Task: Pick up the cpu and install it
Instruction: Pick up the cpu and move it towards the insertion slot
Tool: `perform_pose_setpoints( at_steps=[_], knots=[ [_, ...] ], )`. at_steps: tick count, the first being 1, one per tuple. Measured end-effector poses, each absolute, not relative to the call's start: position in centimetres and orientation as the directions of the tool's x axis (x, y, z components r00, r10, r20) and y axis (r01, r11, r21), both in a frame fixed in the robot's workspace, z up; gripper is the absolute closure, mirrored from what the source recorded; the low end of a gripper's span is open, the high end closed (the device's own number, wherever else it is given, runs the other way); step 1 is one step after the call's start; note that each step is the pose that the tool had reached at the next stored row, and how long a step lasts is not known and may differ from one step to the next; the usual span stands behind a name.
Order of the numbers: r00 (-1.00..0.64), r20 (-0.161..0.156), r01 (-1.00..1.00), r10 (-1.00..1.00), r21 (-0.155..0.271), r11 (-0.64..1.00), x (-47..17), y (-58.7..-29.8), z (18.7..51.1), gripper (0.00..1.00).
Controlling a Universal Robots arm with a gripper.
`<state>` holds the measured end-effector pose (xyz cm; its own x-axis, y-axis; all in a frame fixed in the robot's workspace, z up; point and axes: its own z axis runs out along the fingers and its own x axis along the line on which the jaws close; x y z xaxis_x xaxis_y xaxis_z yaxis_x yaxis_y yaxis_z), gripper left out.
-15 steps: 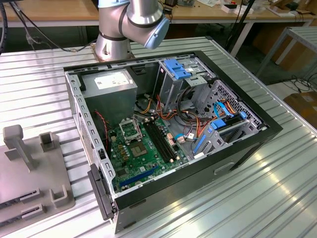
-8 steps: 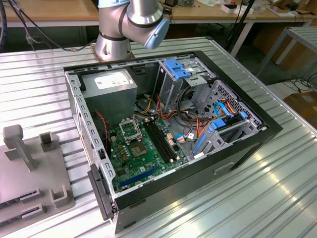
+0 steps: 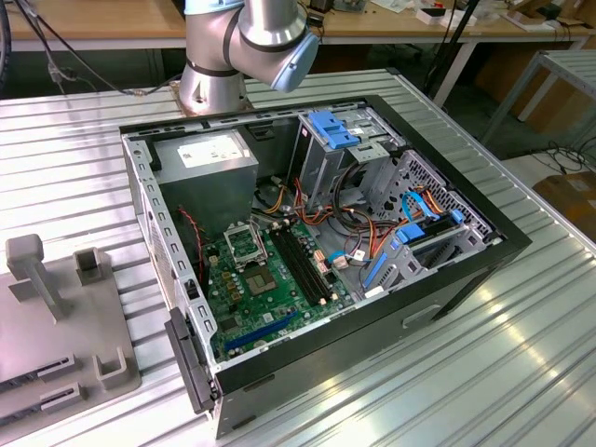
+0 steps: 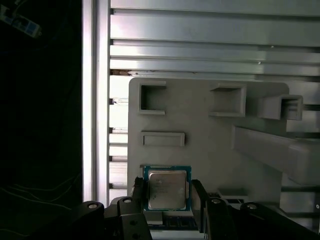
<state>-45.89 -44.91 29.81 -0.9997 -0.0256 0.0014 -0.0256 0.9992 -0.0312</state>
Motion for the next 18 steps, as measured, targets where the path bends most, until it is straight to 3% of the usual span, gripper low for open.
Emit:
perform_pose_setpoints(
  at_steps=[18],
  knots=[
    [-1.0, 0.001, -0.026, -0.026, -0.031, 0.999, -45.89, -44.91, 30.68, 0.53]
  ],
)
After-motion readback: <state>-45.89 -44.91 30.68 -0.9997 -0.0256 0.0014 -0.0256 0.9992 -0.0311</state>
